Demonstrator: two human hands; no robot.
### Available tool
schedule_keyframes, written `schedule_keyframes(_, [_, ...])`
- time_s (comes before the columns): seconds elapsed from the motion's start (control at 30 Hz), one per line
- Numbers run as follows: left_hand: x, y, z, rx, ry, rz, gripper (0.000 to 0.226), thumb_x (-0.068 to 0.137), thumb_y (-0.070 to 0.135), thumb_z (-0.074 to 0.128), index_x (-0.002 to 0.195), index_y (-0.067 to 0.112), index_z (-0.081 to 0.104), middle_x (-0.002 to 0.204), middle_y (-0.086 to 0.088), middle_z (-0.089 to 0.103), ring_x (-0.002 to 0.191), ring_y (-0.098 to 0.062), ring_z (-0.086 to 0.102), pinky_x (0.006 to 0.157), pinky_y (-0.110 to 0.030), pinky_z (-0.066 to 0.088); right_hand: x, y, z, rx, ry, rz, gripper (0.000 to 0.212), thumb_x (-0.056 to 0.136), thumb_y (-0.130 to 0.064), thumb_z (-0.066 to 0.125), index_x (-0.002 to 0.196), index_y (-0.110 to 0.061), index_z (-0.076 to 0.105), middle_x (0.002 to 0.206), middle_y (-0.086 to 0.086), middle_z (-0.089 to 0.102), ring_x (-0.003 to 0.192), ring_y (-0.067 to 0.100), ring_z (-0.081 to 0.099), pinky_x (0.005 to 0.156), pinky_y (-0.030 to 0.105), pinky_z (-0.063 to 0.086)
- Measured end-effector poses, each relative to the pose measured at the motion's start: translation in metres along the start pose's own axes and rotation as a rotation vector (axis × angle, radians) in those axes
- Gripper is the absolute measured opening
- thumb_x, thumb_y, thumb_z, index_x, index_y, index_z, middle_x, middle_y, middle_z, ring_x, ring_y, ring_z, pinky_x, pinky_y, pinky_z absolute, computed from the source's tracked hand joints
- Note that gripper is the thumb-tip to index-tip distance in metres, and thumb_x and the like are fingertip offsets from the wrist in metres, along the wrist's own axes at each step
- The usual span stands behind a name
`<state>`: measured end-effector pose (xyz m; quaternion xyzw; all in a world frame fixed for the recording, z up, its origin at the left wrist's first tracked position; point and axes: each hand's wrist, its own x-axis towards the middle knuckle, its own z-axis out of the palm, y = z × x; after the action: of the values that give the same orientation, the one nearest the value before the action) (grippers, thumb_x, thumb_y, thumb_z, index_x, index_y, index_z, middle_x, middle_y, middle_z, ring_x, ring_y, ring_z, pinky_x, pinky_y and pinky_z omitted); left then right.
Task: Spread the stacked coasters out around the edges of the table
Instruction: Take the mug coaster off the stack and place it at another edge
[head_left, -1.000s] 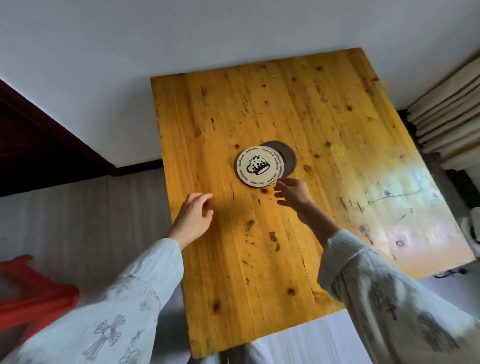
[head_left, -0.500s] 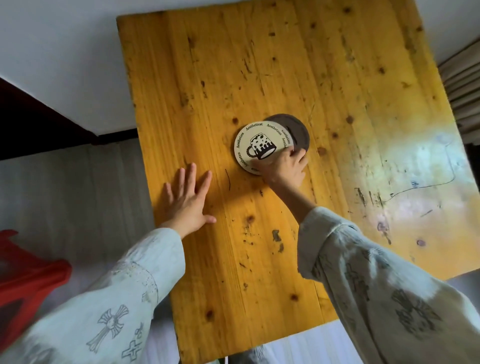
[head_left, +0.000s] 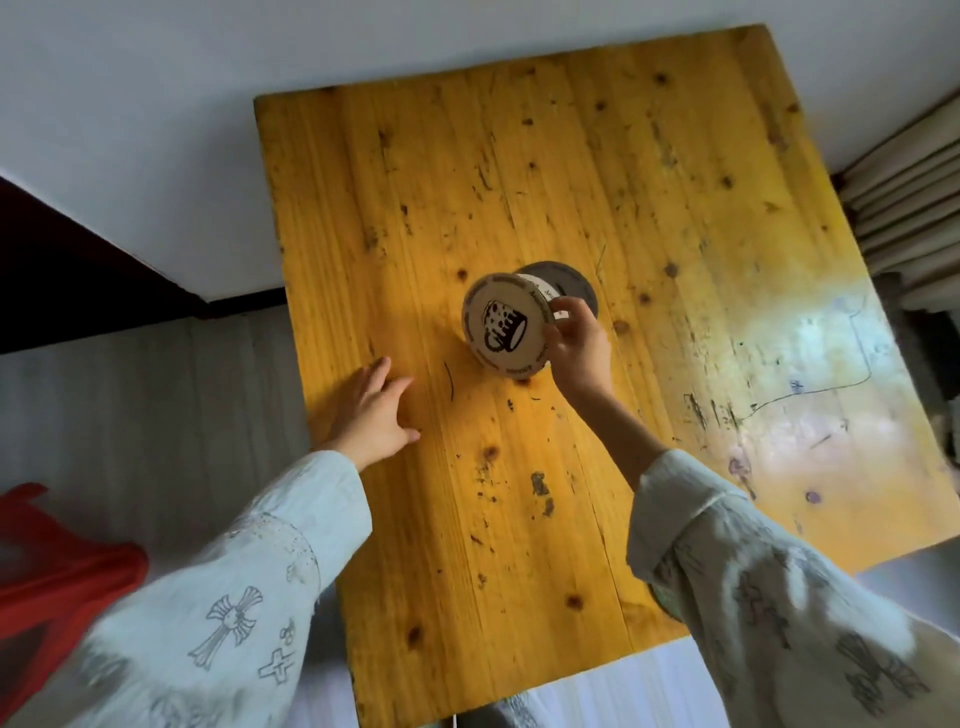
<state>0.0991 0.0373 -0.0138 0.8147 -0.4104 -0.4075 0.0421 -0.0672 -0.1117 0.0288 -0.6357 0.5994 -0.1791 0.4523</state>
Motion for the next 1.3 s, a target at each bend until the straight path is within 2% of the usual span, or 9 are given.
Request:
schedule_keyframes(0.1, [-0.019, 0.013, -0.026, -0.194, -0.077, 0.002, 0.054, 0.086, 0.025, 0.056, 0.136, 0.019, 0.036, 0.149, -0.007, 0.03, 0.134, -0.026, 0.032, 0.108, -0.04, 0.032, -0.02, -0.02, -0.019, -0.028, -0.12, -0.098, 0.027, 0.089, -0.01, 0.049, 0.112, -0.014, 0.062, 0.105, 0.012, 0.069, 0.088, 0.022, 0.063, 0.061, 0.027, 0.052])
schedule_keyframes(0.27, [-0.071, 0.036, -0.058, -0.326, 0.086, 0.119, 0.057, 0.086, 0.026, 0.056, 0.137, 0.028, 0.031, 0.147, -0.003, 0.034, 0.132, -0.021, 0.035, 0.105, -0.038, 0.034, -0.065, -0.057, -0.046, -0.082, -0.256, -0.217, 0.023, 0.086, -0.008, 0.056, 0.105, -0.008, 0.069, 0.106, 0.014, 0.071, 0.096, 0.024, 0.065, 0.079, 0.037, 0.054])
schedule_keyframes(0.37, [-0.099, 0.049, -0.074, -0.412, 0.153, 0.264, 0.046, 0.084, 0.026, 0.058, 0.127, 0.034, 0.044, 0.13, 0.002, 0.051, 0.12, -0.016, 0.047, 0.094, -0.029, 0.041, -0.092, -0.078, -0.058, -0.069, -0.304, -0.26, 0.021, 0.085, -0.011, 0.059, 0.103, -0.006, 0.069, 0.105, 0.013, 0.071, 0.091, 0.02, 0.063, 0.075, 0.03, 0.053])
schedule_keyframes(0.5, [-0.128, 0.054, -0.095, -0.394, 0.27, 0.368, 0.02, 0.083, 0.022, 0.06, 0.102, 0.024, 0.062, 0.097, 0.002, 0.066, 0.089, -0.013, 0.061, 0.072, -0.022, 0.049, -0.122, -0.104, -0.061, 0.024, -0.266, -0.27, 0.019, 0.085, -0.013, 0.06, 0.1, -0.007, 0.07, 0.095, 0.006, 0.068, 0.083, 0.016, 0.06, 0.063, 0.016, 0.048])
schedule_keyframes(0.73, [-0.148, 0.004, -0.141, -0.735, 0.177, 0.399, 0.014, 0.085, 0.006, 0.055, 0.097, 0.011, 0.061, 0.086, -0.003, 0.063, 0.077, -0.012, 0.062, 0.053, -0.019, 0.055, -0.168, -0.121, -0.028, 0.272, -0.167, -0.004, 0.044, 0.089, -0.027, 0.056, 0.127, -0.008, 0.048, 0.117, 0.013, 0.06, 0.1, 0.024, 0.062, 0.086, 0.04, 0.054])
schedule_keyframes(0.87, [-0.151, -0.039, -0.163, -0.857, 0.049, 0.381, 0.016, 0.087, 0.004, 0.052, 0.1, 0.01, 0.058, 0.085, -0.004, 0.062, 0.075, -0.014, 0.06, 0.057, -0.024, 0.058, -0.203, -0.126, 0.023, 0.465, -0.195, 0.182, 0.038, 0.093, -0.023, 0.05, 0.125, -0.003, 0.05, 0.116, 0.017, 0.061, 0.096, 0.024, 0.061, 0.081, 0.037, 0.054])
schedule_keyframes(1.03, [-0.149, -0.088, -0.191, -0.787, -0.035, 0.389, 0.021, 0.086, 0.003, 0.053, 0.106, 0.005, 0.058, 0.085, -0.006, 0.064, 0.075, -0.016, 0.061, 0.056, -0.023, 0.058, -0.231, -0.141, 0.08, 0.693, -0.074, 0.339, 0.03, 0.089, -0.006, 0.054, 0.117, 0.004, 0.054, 0.085, 0.011, 0.062, 0.074, 0.018, 0.06, 0.073, 0.031, 0.054])
schedule_keyframes(1.17, [-0.126, -0.105, -0.205, -0.678, 0.028, 0.365, 0.018, 0.084, 0.007, 0.057, 0.101, 0.013, 0.061, 0.088, -0.001, 0.065, 0.079, -0.011, 0.062, 0.054, -0.022, 0.057, -0.233, -0.15, 0.102, 0.709, -0.003, 0.35, 0.021, 0.088, -0.004, 0.054, 0.107, 0.004, 0.059, 0.081, 0.009, 0.062, 0.071, 0.017, 0.06, 0.058, 0.022, 0.057])
schedule_keyframes(1.3, [-0.092, -0.102, -0.207, -0.596, 0.016, 0.359, 0.023, 0.085, 0.006, 0.055, 0.106, 0.011, 0.064, 0.089, 0.001, 0.064, 0.082, -0.011, 0.063, 0.057, -0.023, 0.057, -0.219, -0.149, 0.116, 0.729, 0.091, 0.398, 0.006, 0.088, -0.001, 0.054, 0.092, -0.004, 0.057, 0.077, 0.008, 0.06, 0.067, 0.017, 0.059, 0.056, 0.023, 0.058])
